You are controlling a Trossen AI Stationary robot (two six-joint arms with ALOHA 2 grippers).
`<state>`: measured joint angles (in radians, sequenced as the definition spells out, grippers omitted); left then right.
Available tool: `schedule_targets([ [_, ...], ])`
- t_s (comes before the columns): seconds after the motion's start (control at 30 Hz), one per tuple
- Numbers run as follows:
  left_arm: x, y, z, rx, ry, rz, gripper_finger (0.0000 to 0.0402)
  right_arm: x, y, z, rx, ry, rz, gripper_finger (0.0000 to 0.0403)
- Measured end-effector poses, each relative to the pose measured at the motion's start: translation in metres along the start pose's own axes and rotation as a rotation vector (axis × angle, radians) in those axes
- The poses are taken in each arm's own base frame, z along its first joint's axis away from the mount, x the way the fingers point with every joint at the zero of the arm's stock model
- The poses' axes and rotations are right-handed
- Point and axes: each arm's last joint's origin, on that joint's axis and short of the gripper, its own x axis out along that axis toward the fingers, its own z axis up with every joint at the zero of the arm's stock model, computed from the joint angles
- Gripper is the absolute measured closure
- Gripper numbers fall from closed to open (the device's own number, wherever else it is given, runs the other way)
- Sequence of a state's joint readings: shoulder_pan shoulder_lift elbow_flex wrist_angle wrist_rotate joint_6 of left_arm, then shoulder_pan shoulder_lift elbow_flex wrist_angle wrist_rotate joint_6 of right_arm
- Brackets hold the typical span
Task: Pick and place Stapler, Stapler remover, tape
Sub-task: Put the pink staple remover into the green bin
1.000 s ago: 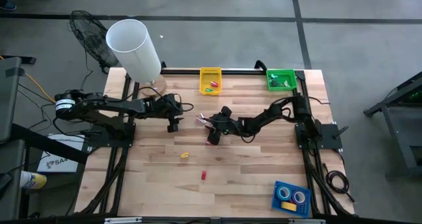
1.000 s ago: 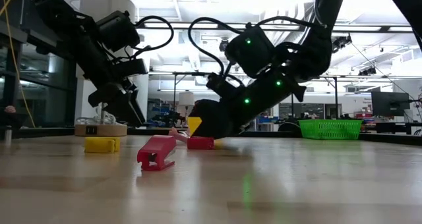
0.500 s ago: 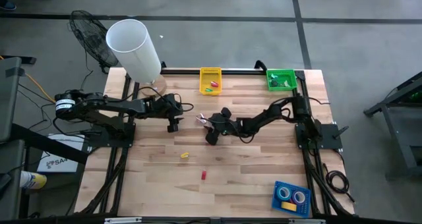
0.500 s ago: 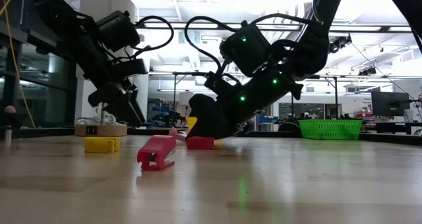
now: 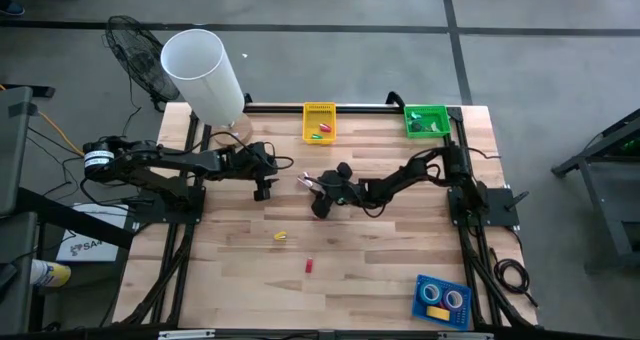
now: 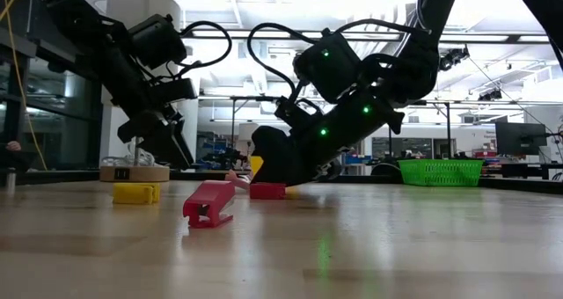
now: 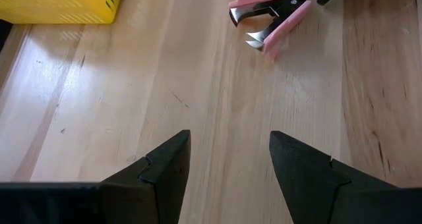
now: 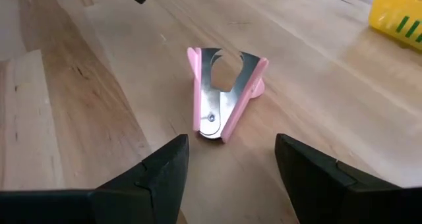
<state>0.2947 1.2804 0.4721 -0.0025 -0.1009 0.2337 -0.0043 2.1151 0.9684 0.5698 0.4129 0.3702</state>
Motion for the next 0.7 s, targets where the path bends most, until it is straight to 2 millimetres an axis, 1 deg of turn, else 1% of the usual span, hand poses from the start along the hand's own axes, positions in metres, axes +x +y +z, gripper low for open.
schedule_targets([
  [0.53, 0.0, 0.0, 0.0, 0.0, 0.0, 0.0, 0.0199, 0.0, 0.005, 0.003, 0.019, 0.004, 0.053, 0.0187],
  [0.63, 0.0, 0.0, 0.0, -0.001, 0.0, 0.0, 0.0199, 0.007, 0.01, 0.005, -0.005, -0.006, 0.066, 0.0186],
  [0.7, 0.0, 0.0, 0.0, -0.001, 0.0, 0.0, 0.0199, 0.016, 0.013, 0.002, -0.02, -0.006, 0.043, 0.0186],
])
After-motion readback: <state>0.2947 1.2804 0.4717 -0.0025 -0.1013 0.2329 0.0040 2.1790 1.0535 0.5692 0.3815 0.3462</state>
